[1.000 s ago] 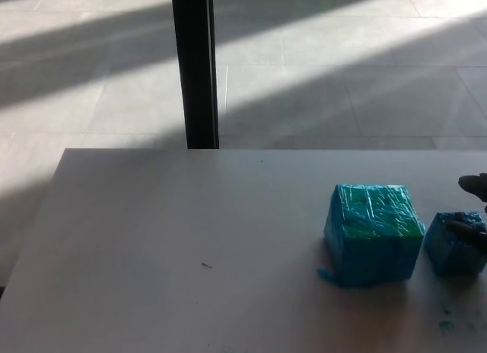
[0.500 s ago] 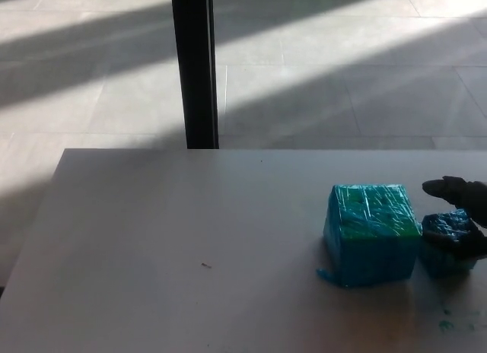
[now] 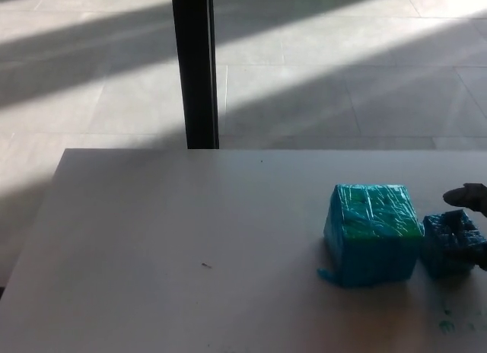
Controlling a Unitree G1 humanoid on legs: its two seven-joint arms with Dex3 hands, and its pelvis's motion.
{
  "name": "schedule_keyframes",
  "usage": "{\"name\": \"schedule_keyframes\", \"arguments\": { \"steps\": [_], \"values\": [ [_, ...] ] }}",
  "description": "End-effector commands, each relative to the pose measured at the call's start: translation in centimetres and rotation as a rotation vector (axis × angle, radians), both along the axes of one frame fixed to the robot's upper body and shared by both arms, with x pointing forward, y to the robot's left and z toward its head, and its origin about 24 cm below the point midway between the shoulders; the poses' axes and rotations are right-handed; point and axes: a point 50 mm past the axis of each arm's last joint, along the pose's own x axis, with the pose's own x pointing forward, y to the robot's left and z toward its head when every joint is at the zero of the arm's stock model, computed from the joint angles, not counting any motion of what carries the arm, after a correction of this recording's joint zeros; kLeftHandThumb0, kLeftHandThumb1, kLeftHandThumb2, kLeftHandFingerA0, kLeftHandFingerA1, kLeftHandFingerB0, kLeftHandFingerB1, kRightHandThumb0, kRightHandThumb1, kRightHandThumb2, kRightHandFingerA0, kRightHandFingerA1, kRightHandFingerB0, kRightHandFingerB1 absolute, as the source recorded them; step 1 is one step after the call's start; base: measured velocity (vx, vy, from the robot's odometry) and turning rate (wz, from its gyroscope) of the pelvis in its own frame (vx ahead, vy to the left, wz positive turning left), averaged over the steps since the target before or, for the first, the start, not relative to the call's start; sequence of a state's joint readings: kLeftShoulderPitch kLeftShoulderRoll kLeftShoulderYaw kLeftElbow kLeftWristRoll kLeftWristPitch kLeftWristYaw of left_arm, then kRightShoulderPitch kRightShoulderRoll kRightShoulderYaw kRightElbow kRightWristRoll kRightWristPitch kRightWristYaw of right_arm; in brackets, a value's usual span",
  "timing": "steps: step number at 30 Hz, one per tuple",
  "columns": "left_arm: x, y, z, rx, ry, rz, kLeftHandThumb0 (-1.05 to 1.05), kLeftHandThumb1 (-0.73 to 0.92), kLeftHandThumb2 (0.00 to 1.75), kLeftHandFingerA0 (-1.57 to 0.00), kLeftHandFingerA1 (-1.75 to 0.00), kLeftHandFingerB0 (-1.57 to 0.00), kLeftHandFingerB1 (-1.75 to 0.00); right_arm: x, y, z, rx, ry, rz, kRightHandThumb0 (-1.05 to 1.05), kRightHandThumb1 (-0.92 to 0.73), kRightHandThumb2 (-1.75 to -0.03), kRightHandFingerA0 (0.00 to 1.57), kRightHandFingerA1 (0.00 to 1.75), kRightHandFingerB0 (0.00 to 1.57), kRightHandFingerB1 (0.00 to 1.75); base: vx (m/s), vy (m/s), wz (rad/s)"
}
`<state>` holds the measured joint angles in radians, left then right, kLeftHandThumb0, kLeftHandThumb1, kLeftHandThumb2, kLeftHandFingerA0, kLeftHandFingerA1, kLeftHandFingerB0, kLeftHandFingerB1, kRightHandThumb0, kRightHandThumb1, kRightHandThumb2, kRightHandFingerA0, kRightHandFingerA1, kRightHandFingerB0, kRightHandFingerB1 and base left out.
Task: The robot uses its right hand to pick up the small cube kept on the middle on the desk and place it on the bigger cube kept next to it
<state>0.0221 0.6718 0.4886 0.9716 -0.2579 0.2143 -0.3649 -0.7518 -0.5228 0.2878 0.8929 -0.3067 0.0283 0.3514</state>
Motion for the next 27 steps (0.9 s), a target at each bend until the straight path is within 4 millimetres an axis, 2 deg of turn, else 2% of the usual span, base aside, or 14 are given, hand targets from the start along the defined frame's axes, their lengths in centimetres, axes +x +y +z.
{"name": "schedule_keyframes", "arguments": {
  "steps": [1,7,8,9,10,11,18,19,22,23,24,25,26,27],
  "values": [
    [0.1,0.3,0.6,0.018,-0.012,-0.006,-0.85,0.74,1.17,-0.20,-0.54,-0.26,-0.51,-0.2,0.0,-0.8,-0.048,0.041,0.011,-0.61,-0.39,-0.65,0.00,0.06,0.11,0.35,0.00,0.000,0.00],
    [0.1,0.3,0.4,0.020,-0.011,-0.004,-0.94,0.80,1.22,-0.26,-0.56,-0.25,-0.49,-0.2,0.8,-1.8,-0.079,0.068,0.042,-0.64,-0.35,-0.68,0.00,0.08,0.12,0.37,0.00,0.000,0.00],
    [0.1,0.3,0.4,0.021,-0.008,0.000,-0.96,0.91,0.78,-0.31,-0.50,-0.31,-0.40,-0.2,0.8,-1.8,-0.084,0.069,0.044,-0.65,-0.36,-0.68,0.00,0.06,0.11,0.36,0.00,0.000,0.00],
    [0.0,0.3,0.3,0.021,0.000,0.007,-0.88,0.77,1.21,-0.36,-0.59,-0.22,-0.47,-0.2,0.8,-1.8,-0.088,0.071,0.043,-0.65,-0.36,-0.68,0.00,0.06,0.10,0.36,0.00,0.000,0.00],
    [0.0,0.3,0.3,0.021,-0.001,0.010,-0.91,0.92,0.71,-0.36,-0.48,-0.34,-0.39,-0.3,0.8,-1.9,-0.094,0.071,0.046,-0.64,-0.36,-0.68,0.00,0.07,0.10,0.35,0.00,0.000,0.00],
    [0.0,0.3,0.3,0.023,-0.001,0.009,-0.88,0.78,1.21,-0.35,-0.59,-0.22,-0.47,-0.3,0.7,-1.9,-0.096,0.070,0.047,-0.65,-0.36,-0.68,0.00,0.07,0.10,0.35,0.00,0.000,0.00],
    [-0.1,0.3,0.4,0.005,-0.015,0.022,-0.91,0.75,1.21,-0.35,-0.60,-0.22,-0.47,-0.8,-0.3,-1.9,-0.455,0.410,0.188,-0.66,-0.38,-0.76,0.04,0.40,0.00,0.13,0.00,0.000,0.00],
    [-0.1,0.3,0.4,0.009,-0.012,0.011,-0.95,0.92,0.76,-0.32,-0.50,-0.31,-0.38,-0.9,-0.4,-1.9,-0.402,0.453,0.181,-0.63,-0.34,-0.70,0.01,0.27,0.00,0.05,0.00,0.000,0.00],
    [-0.1,0.4,0.5,0.016,-0.012,0.011,-0.95,0.92,0.74,-0.33,-0.50,-0.31,-0.38,-1.0,-0.5,-2.2,-0.395,0.472,0.171,-0.54,-0.30,-0.66,0.01,0.29,0.00,0.05,0.00,0.000,0.00],
    [-0.1,0.4,0.5,0.015,-0.014,0.010,-0.95,0.92,0.76,-0.32,-0.50,-0.31,-0.39,-1.1,-0.6,-2.3,-0.399,0.474,0.170,-0.47,-0.27,-0.66,0.01,0.32,0.00,0.11,0.00,0.000,0.00],
    [-0.1,0.4,0.5,0.012,-0.015,0.013,-0.96,0.79,1.22,-0.26,-0.55,-0.26,-0.48,-1.1,-0.6,-2.5,-0.392,0.479,0.149,-0.37,-0.46,-0.54,0.18,0.60,0.00,0.22,0.00,0.000,0.00],
    [-0.1,0.4,0.5,0.009,-0.015,0.017,-0.96,0.79,1.22,-0.26,-0.55,-0.26,-0.48,-1.2,-0.7,-2.7,-0.382,0.483,0.123,-0.37,-0.46,-0.54,0.18,0.60,0.00,0.22,0.00,0.000,0.00],
    [-0.1,0.4,0.5,0.010,-0.013,0.013,-0.98,0.91,0.77,-0.30,-0.49,-0.32,-0.39,-1.2,-0.8,-3.0,-0.360,0.466,0.085,-0.31,-0.47,-0.61,0.38,0.69,0.03,0.21,0.00,0.000,0.00],
    [-0.1,0.4,0.6,0.010,-0.013,0.006,-0.96,0.80,1.23,-0.23,-0.54,-0.26,-0.48,-1.3,-0.7,-3.2,-0.349,0.425,0.071,-0.33,-0.44,-0.70,0.50,0.72,0.06,0.21,0.00,0.000,0.00]
  ]
}}
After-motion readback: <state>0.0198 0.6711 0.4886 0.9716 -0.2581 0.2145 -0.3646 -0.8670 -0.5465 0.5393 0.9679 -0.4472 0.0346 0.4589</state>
